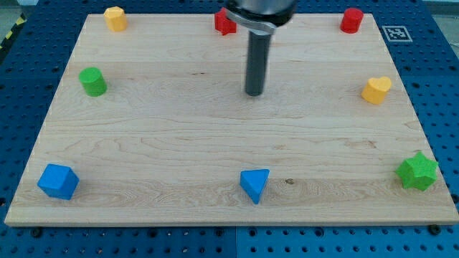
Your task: Slide the red star to center
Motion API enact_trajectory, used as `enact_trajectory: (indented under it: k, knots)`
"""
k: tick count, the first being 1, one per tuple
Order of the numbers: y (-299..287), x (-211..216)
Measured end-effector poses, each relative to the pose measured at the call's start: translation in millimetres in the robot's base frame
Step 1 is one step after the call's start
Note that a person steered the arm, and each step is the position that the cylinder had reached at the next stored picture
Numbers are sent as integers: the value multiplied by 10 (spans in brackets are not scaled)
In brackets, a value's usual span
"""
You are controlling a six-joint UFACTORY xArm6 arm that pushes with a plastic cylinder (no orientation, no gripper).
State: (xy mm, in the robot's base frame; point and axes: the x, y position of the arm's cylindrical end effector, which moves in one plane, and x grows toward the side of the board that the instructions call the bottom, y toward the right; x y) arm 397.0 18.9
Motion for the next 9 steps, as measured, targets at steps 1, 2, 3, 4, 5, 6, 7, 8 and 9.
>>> enact_trajectory:
  k: [1,2,3,4,5,6,7,8,9]
  knots:
    - [-644,-321]
    - [-1383,-604]
    - [-1615,-630]
    - [-1615,-630]
    - [-1615,-755]
    - [-1615,-1137]
    - [-1615,-1524]
    - [-1615,-1951]
    - [-1415,-2040]
